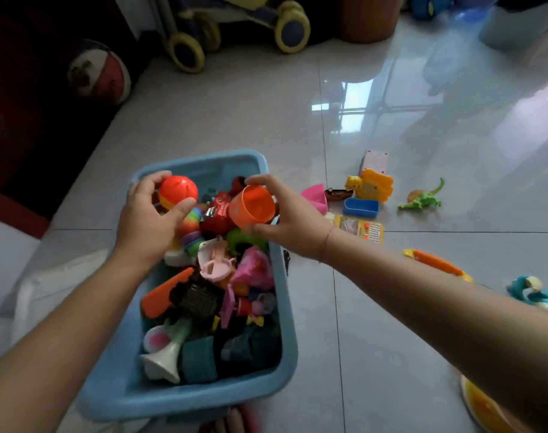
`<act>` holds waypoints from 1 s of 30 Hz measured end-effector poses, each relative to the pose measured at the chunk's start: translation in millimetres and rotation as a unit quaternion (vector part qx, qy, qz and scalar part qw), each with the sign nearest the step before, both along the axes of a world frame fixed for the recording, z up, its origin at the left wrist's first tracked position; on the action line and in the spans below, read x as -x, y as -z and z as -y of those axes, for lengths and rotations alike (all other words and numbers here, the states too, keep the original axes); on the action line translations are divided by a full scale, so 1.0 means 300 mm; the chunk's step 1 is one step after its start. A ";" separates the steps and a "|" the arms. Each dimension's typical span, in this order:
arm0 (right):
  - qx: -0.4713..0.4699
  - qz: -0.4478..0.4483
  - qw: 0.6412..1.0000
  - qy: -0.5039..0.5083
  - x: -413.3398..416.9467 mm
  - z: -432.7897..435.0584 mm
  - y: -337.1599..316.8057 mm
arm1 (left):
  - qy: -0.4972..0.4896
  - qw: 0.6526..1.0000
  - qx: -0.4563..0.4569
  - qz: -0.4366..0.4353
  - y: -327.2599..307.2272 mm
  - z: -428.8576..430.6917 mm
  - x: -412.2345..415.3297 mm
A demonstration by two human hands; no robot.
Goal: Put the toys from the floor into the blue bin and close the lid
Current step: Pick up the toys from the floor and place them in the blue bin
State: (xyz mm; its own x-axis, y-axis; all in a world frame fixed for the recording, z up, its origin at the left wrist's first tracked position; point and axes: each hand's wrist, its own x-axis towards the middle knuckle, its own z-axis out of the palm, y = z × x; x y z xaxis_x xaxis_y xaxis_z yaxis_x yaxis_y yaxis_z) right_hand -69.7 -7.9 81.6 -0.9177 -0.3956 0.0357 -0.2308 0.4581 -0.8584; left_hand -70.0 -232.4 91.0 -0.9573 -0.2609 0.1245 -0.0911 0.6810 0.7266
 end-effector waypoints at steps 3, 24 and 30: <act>-0.025 -0.011 1.000 0.008 0.060 0.093 0.014 | -0.050 0.998 0.031 0.015 0.035 0.095 0.032; -0.145 -0.008 0.949 0.280 0.236 -0.410 0.312 | 0.209 0.975 0.071 0.016 0.063 -0.420 0.243; -0.239 0.049 0.943 0.229 0.289 -0.559 0.504 | 0.211 0.950 0.069 0.218 0.183 -0.694 0.357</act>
